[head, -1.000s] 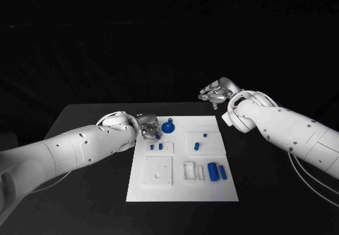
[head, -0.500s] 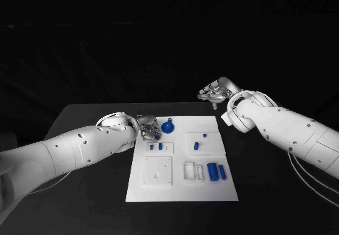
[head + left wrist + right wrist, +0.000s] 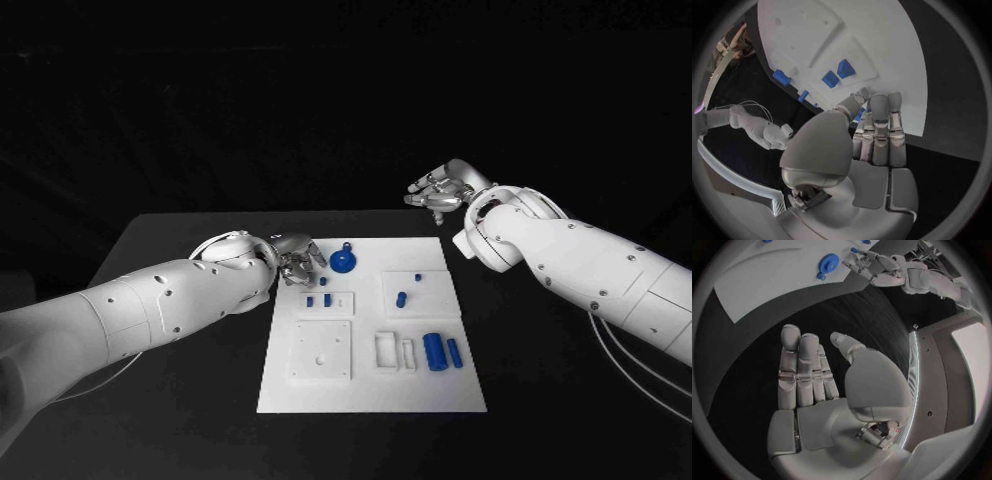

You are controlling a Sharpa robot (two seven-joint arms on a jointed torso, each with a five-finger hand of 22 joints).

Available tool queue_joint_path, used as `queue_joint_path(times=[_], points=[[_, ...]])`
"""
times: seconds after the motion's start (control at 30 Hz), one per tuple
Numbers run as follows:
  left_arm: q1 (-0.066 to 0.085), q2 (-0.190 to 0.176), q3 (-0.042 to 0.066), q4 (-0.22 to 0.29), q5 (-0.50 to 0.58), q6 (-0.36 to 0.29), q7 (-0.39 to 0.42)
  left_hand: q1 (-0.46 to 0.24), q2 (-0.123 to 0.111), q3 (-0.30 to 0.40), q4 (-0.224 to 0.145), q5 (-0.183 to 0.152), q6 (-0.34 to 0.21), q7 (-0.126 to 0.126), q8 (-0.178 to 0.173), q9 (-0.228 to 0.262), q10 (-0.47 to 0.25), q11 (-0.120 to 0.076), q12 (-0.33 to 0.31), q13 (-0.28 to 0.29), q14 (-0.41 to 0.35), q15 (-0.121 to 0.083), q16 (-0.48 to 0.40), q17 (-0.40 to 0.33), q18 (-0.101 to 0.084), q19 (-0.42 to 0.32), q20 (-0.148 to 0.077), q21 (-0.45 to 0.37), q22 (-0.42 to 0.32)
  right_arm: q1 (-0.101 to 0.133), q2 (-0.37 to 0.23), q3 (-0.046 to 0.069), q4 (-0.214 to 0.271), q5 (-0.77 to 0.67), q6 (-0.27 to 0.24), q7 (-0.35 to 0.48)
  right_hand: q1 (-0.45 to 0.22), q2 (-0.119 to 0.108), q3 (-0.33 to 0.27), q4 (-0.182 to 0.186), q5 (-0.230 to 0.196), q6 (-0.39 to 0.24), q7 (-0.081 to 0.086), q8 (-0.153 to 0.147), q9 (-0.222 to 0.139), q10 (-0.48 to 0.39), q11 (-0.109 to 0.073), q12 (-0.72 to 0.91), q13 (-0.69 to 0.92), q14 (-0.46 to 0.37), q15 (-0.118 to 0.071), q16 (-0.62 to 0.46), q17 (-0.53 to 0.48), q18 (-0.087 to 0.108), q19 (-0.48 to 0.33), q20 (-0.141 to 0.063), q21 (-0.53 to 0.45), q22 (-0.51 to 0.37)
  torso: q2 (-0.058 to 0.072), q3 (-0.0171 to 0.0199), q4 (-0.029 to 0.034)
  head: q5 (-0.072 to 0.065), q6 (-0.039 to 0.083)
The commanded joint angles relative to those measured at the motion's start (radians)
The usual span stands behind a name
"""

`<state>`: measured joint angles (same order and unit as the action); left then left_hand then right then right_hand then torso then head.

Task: Assemble the parts on the task board

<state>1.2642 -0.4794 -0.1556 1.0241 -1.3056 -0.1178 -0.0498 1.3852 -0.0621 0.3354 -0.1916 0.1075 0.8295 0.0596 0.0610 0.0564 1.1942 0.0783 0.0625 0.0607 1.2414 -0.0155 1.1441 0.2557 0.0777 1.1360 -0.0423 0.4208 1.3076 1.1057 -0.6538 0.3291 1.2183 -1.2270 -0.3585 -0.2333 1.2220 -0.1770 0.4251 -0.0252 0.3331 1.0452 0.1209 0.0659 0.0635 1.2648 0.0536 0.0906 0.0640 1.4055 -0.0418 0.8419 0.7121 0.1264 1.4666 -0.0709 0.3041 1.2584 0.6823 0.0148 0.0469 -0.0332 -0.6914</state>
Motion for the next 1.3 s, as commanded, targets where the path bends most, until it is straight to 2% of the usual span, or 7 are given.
queue_joint_path(times=[0.03,0.3,0.33,0.47,0.7,1.0,1.3], points=[[0.001,-0.004,0.001,-0.005,0.014,-0.033,-0.003,0.005,-0.012,0.006,0.007,-0.003,-0.005,0.001,-0.007,-0.001,-0.025,0.008,-0.003,-0.002,-0.002,0.006,-0.008,-0.004,0.025,0.0,0.01,-0.007,0.018,-0.002,-0.007,0.0,0.009,-0.016,0.065,0.01,0.012,-0.003,0.018,-0.028,-0.003,0.013,0.005,-0.003,0.0,-0.009,0.004,-0.026,-0.001,0.009,0.001,0.001,-0.002,0.025,0.043,0.008,0.005,-0.005,0.0,-0.0003,0.0004,-0.001,0.001],[0.001,-0.049,0.008,0.004,0.125,-0.128,0.052,0.016,-0.014,0.031,0.014,0.006,0.141,0.051,0.008,0.007,-0.017,0.007,-0.003,-0.002,-0.011,0.005,-0.036,-0.018,0.033,-0.005,0.013,-0.013,0.022,-0.015,-0.057,-0.006,0.051,-0.099,0.202,0.041,0.032,0.013,0.048,-0.094,-0.06,0.065,-0.004,-0.003,0.001,-0.03,0.009,-0.028,-0.003,0.003,0.005,0.003,0.001,0.032,0.039,0.015,0.027,-0.005,-0.001,-0.0019,0.0007,-0.018,0.014],[0.001,-0.061,0.012,0.01,0.171,-0.142,0.066,0.015,-0.013,0.034,0.014,0.008,0.214,0.076,0.026,0.01,-0.002,0.01,-0.003,-0.002,-0.045,0.006,-0.077,-0.035,0.029,-0.035,0.016,-0.029,0.019,-0.017,-0.066,-0.009,0.061,-0.12,0.219,0.044,0.034,0.014,0.048,-0.1,-0.065,0.07,-0.005,-0.003,0.001,-0.03,0.009,-0.028,-0.003,0.002,0.005,0.004,0.001,0.031,0.039,0.015,0.028,-0.004,-0.002,-0.0018,0.0005,-0.022,0.014],[0.004,-0.111,0.027,0.049,0.398,-0.174,0.134,0.006,-0.003,0.017,0.018,0.018,0.262,0.066,0.006,0.007,0.057,-0.007,0.0,-0.001,-0.087,0.009,-0.23,-0.095,0.001,-0.106,0.02,-0.096,-0.002,-0.028,-0.102,-0.021,0.098,-0.206,0.266,0.047,0.031,0.021,0.04,-0.118,-0.081,0.084,-0.009,-0.003,0.001,-0.034,0.009,-0.028,-0.004,0.001,0.006,0.005,0.001,0.029,0.037,0.016,0.034,-0.001,-0.001,0.0001,-0.0009,-0.037,0.02],[0.011,-0.218,0.049,0.171,0.838,-0.17,0.295,-0.019,0.011,0.015,0.025,0.021,0.247,0.075,0.002,0.006,-0.006,0.021,-0.002,-0.002,-0.128,0.062,-0.611,-0.194,-0.034,-0.203,0.068,-0.287,-0.141,-0.052,-0.155,-0.043,0.155,-0.37,0.319,0.02,0.03,0.011,0.027,-0.121,-0.128,0.08,-0.009,-0.004,0.001,-0.05,0.013,-0.029,-0.004,0.0,0.01,0.004,0.0,0.025,0.036,0.019,0.03,-0.002,-0.002,-0.0036,-0.0009,-0.05,0.025],[0.013,-0.291,0.056,0.284,1.044,-0.134,0.376,-0.041,0.01,-0.04,0.043,0.005,0.214,0.079,0.004,0.006,-0.079,0.047,-0.001,-0.002,-0.076,0.119,-1.02,-0.19,-0.027,-0.233,0.127,-0.36,-0.399,-0.08,-0.166,-0.068,0.175,-0.481,0.321,-0.016,0.049,-0.008,0.004,-0.115,-0.263,0.062,-0.004,-0.004,0.001,-0.085,0.024,-0.028,-0.004,-0.007,0.018,-0.004,-0.011,0.034,0.031,0.026,-0.04,-0.03,-0.001,-0.0026,0.001,-0.051,0.033],[0.013,-0.302,0.056,0.317,1.088,-0.13,0.392,-0.025,0.042,-0.108,0.025,0.008,0.213,0.082,0.001,0.005,-0.082,0.049,-0.006,-0.004,-0.056,0.124,-1.083,-0.19,-0.02,-0.181,0.134,-0.355,-0.692,-0.098,-0.14,-0.087,0.168,-0.51,0.297,-0.013,0.071,-0.011,0.004,-0.111,-0.268,0.037,0.0,-0.004,0.0,-0.093,0.026,-0.029,-0.005,-0.002,0.019,-0.002,-0.018,0.036,0.038,0.028,-0.039,-0.041,0.0,-0.0022,0.0001,-0.046,0.034]])
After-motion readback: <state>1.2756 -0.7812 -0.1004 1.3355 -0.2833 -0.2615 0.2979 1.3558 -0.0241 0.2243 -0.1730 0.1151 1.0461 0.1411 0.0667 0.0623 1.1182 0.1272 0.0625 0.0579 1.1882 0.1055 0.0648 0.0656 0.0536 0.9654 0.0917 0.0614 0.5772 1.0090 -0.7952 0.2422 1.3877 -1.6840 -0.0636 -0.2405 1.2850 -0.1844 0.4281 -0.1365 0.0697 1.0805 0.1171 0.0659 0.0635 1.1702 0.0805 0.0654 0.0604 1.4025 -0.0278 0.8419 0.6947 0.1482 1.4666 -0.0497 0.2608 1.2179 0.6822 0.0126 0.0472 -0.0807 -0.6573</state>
